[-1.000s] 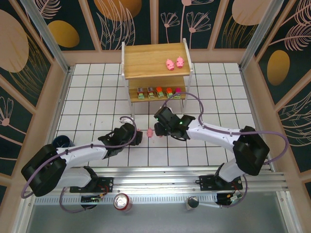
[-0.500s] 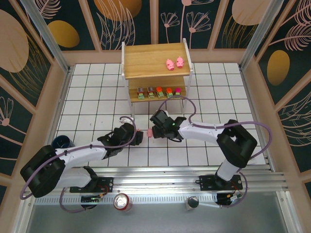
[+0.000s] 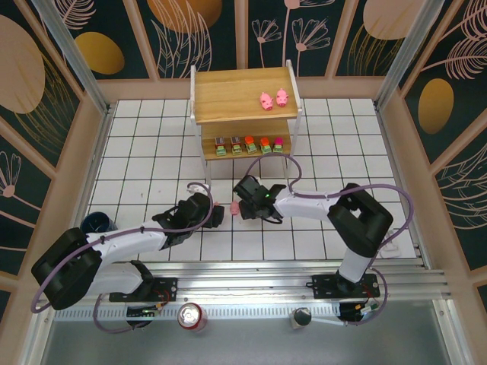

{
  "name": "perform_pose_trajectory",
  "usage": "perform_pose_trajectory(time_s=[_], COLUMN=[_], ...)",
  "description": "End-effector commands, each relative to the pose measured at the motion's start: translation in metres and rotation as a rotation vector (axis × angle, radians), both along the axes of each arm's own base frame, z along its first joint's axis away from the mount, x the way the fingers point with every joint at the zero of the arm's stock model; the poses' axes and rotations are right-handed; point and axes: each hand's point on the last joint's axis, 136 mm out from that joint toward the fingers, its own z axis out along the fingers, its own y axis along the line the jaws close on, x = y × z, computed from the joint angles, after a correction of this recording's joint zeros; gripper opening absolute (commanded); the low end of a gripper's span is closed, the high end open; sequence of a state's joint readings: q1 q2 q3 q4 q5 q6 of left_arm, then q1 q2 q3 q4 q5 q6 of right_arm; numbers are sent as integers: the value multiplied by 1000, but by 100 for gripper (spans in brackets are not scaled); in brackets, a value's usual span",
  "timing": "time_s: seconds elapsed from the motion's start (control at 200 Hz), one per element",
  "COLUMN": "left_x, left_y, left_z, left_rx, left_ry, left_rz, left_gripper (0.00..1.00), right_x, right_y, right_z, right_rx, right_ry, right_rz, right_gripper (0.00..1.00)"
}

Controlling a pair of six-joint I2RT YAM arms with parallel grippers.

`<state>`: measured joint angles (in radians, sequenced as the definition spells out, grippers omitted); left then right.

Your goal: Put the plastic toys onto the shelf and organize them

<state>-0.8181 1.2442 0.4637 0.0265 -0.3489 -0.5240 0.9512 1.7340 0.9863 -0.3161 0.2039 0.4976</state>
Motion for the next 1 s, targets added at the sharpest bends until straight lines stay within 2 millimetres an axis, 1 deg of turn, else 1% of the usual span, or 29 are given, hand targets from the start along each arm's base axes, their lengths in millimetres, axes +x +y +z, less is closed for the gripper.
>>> perform_pose_trajectory(time_s=[0.0, 0.4, 0.475, 0.881, 0.996], left_x=[3, 4, 4, 4, 4], left_y=[3, 3, 3, 4, 3], left_z=[5, 4, 5, 5, 5], left_rx=[-2, 0, 0, 2, 1], left_ry=[-30, -29, -31, -33, -32], left_rz=[9, 11, 11, 14, 13], left_gripper=[90, 90, 90, 90, 90], right_x=[5, 9, 10, 8, 9], right_y=[6, 11, 11, 5, 4], right_z=[1, 1, 1, -5, -4], right_rx=[-12, -25, -32, -76, -74], right_ry=[-23, -33, -34, -27, -31], right_rz=[17, 34, 38, 46, 42], right_gripper=[50, 48, 46, 43, 40])
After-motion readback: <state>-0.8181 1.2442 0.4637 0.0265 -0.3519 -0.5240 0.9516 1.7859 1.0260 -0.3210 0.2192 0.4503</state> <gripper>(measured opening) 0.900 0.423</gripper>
